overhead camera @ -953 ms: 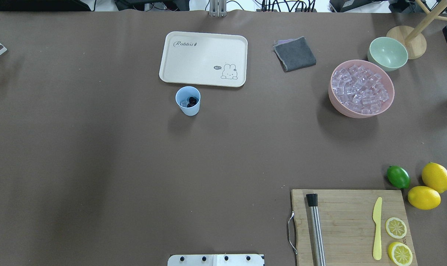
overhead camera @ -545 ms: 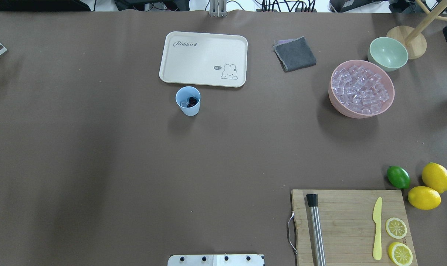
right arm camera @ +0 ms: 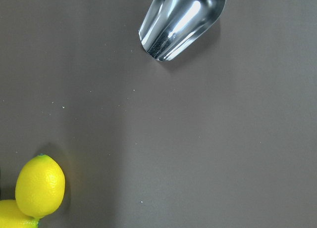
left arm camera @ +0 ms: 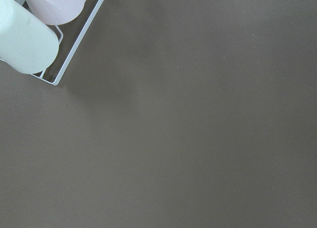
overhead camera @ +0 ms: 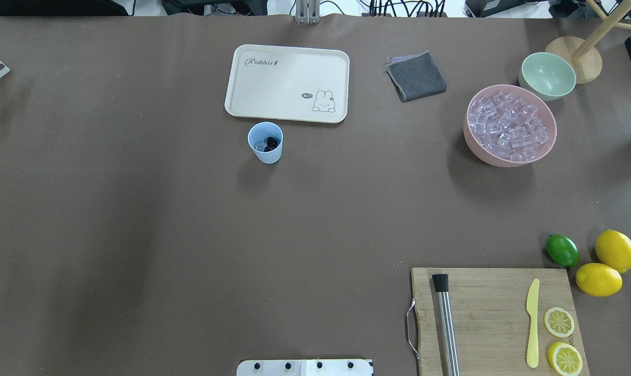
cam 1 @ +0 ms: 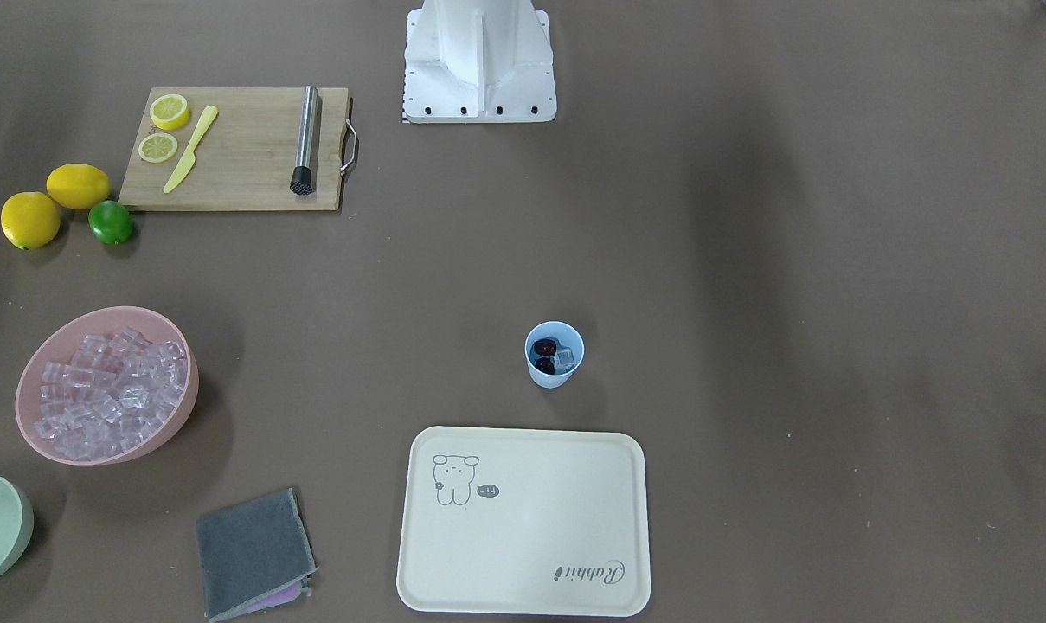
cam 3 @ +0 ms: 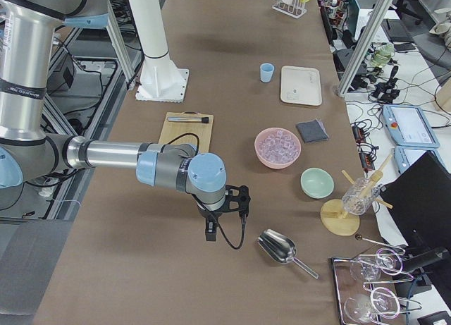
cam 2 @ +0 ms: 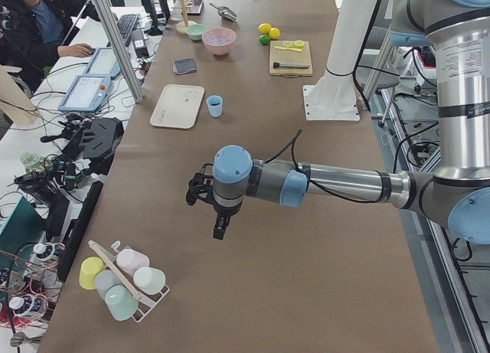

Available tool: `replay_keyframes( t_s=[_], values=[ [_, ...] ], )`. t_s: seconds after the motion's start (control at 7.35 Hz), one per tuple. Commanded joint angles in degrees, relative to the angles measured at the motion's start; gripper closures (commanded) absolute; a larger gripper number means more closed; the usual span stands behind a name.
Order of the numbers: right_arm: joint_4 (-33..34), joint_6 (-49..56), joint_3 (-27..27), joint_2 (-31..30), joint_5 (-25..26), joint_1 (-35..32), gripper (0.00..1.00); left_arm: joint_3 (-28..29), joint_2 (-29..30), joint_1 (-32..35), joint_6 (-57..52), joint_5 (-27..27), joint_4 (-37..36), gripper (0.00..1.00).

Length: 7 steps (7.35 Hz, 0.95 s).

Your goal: Put ice and cherries in cup

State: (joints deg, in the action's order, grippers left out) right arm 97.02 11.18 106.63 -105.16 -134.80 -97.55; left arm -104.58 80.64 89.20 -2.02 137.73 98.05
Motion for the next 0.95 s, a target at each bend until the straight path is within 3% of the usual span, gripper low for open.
replay_keyframes(
  t_s=[0.0,0.82],
  values=[
    [-0.25,-0.01,0.6,1.52,0.23,0.6,0.01,-0.09,0.04,0.01,0.35,-0.09,0.65,0.02],
    [-0.43,0.6,0.6,1.8,0.15,1.05,0.01,1.58,-0.05,0.01,0.35,-0.18,0.65,0.02]
  ],
)
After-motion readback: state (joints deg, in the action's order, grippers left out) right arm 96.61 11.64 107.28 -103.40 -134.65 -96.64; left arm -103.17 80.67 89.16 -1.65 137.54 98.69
